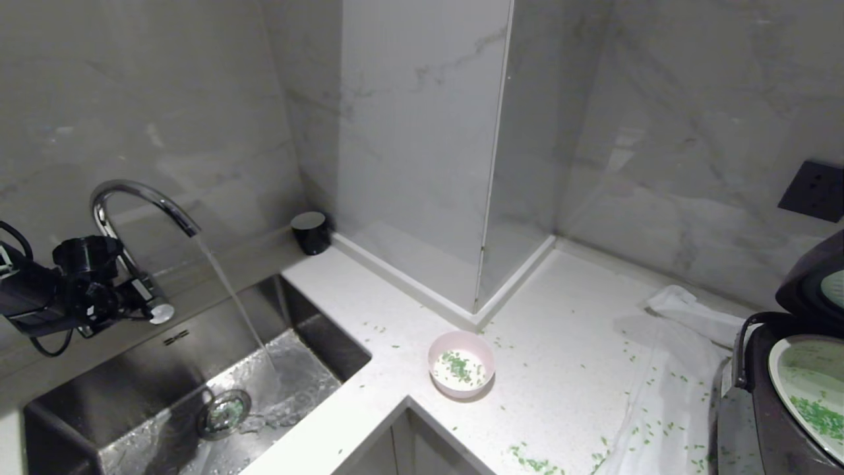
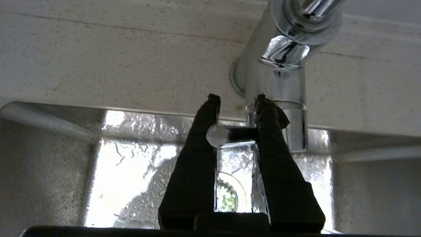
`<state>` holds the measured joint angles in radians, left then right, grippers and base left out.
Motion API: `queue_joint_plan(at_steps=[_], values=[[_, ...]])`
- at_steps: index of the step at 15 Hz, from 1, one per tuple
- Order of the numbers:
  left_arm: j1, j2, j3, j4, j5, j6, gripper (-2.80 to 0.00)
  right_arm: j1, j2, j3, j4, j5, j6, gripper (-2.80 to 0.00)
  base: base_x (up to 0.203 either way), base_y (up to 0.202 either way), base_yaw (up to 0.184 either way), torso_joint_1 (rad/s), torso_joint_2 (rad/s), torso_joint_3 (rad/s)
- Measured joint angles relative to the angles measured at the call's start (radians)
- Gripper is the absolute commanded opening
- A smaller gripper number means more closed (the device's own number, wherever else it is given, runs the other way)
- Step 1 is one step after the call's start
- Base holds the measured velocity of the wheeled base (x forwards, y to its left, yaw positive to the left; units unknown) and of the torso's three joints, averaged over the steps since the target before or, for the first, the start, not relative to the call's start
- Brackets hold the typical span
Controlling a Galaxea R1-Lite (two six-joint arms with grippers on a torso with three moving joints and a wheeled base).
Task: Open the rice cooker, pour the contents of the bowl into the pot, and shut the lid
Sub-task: Pick up the bowl on the table
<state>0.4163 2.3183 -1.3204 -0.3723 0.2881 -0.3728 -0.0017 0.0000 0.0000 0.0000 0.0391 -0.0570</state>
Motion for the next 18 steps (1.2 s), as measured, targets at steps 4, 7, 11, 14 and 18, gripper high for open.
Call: queue_joint_plan(at_steps=[4,7,11,14,18], values=[[0.005,0.000,-0.002,0.003,0.001,0.001,-2.80,0.000,0.000,0.000,0.001,0.000,0.000,-2.80,0.000,0.000,0.000,0.000,0.00,0.000],[0.005,0.001,-0.002,0.004,0.002,0.002,-2.80,0.000,0.000,0.000,0.000,0.000,0.000,-2.80,0.000,0.000,0.000,0.000,0.00,0.000],[0.001,-0.001,-0.002,0.010,0.003,0.002,-2.80,0.000,0.000,0.000,0.000,0.000,0.000,-2.80,0.000,0.000,0.000,0.000,0.00,0.000],[-0.002,-0.003,-0.001,0.014,0.004,0.002,-2.80,0.000,0.000,0.000,0.000,0.000,0.000,-2.80,0.000,0.000,0.000,0.000,0.00,0.000],[-0.002,-0.004,0.001,0.020,0.007,0.004,0.00,0.000,0.000,0.000,0.001,0.000,0.000,-2.80,0.000,0.000,0.000,0.000,0.00,0.000]])
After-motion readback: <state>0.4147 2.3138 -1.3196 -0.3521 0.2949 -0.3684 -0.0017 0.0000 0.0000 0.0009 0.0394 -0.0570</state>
